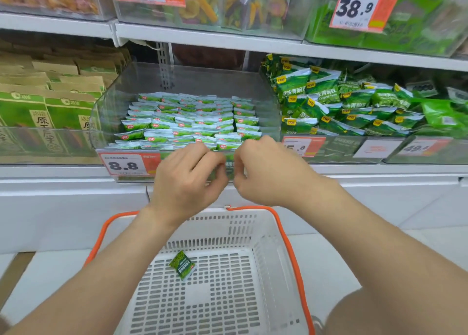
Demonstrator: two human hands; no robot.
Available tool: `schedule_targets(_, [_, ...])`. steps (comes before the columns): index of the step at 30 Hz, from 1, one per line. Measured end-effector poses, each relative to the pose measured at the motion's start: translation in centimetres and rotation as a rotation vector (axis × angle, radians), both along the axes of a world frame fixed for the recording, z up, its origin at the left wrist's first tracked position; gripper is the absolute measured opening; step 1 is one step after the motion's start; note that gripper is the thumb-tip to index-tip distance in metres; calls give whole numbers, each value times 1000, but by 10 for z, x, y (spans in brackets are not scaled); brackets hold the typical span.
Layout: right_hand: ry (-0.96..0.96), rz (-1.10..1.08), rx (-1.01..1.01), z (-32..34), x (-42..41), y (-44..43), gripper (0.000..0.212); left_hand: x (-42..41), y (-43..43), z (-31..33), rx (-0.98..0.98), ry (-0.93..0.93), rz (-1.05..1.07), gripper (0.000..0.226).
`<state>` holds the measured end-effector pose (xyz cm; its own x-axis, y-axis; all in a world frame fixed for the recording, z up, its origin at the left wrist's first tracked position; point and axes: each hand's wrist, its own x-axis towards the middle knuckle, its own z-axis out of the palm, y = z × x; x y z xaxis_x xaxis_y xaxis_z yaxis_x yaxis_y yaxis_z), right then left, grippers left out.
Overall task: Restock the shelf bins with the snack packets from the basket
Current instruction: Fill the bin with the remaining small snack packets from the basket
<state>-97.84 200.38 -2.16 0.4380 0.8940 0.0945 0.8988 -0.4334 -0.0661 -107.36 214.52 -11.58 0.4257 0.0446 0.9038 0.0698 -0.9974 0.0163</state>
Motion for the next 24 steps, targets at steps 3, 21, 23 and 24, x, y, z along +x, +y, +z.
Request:
schedule_targets(3, [57, 51, -357, -26, -14, -5, 13, -6, -1, -54, -60, 275, -41, 8])
schedule_targets(21, [117, 219, -870, -94, -24, 35, 11, -39, 34, -288, -430, 1827, 153, 57])
schedule_targets(23, [138, 233, -866, -97, -22, 39, 14, -37, 35, -296, -372, 1834, 148, 71])
schedule_targets(24, [147, 238, -862, -99, -21, 41, 16, -36, 34, -298, -336, 1843, 164, 77])
